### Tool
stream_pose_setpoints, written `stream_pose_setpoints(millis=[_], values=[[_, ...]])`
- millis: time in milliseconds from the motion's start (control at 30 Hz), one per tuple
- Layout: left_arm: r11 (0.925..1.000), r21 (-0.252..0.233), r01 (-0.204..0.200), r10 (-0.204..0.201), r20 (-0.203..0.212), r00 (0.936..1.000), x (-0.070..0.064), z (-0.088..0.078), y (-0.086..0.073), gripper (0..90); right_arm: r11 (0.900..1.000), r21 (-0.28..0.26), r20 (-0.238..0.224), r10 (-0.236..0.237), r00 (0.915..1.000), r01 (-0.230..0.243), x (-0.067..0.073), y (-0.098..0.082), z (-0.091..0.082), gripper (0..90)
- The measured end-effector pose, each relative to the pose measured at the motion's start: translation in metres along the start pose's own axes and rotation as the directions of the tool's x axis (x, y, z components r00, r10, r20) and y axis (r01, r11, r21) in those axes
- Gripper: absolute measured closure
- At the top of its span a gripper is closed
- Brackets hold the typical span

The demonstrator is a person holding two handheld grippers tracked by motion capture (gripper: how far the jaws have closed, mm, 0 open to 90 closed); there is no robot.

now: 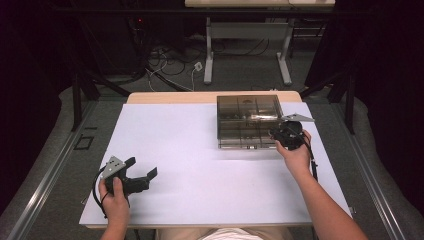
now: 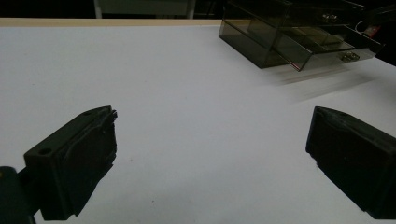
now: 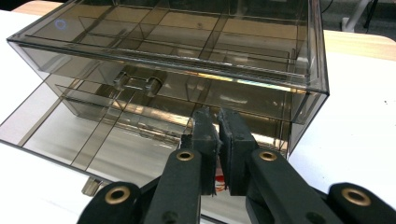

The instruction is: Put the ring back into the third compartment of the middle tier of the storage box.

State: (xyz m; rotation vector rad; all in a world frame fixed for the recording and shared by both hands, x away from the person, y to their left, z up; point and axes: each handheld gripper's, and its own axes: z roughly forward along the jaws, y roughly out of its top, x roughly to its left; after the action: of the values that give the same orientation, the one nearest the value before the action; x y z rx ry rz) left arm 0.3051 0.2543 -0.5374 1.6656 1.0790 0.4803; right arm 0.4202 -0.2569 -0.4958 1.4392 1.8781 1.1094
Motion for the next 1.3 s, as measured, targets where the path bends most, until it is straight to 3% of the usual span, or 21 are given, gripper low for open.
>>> stream_pose_setpoints(millis=[467, 1000, 1300], values=[[1.0000, 0.000, 0.000, 0.000, 0.000, 1.0000, 0.000, 0.000, 0.000, 1.9, 0.999, 0.032, 0.024, 0.020, 0.9995, -0.021, -0.003, -0.005, 0.015, 86.3], [1.0000, -0.001, 0.001, -0.001, -0.001, 1.0000, 0.000, -0.001, 0.000, 1.9, 0.999, 0.047, 0.027, 0.003, 0.9996, -0.004, 0.000, -0.007, 0.020, 85.6], [1.0000, -0.001, -0.001, 0.001, 0.000, 1.0000, 0.000, 0.000, 0.000, 1.9, 1.000, 0.022, 0.011, 0.009, 0.9999, -0.010, -0.001, -0.006, 0.017, 71.0]])
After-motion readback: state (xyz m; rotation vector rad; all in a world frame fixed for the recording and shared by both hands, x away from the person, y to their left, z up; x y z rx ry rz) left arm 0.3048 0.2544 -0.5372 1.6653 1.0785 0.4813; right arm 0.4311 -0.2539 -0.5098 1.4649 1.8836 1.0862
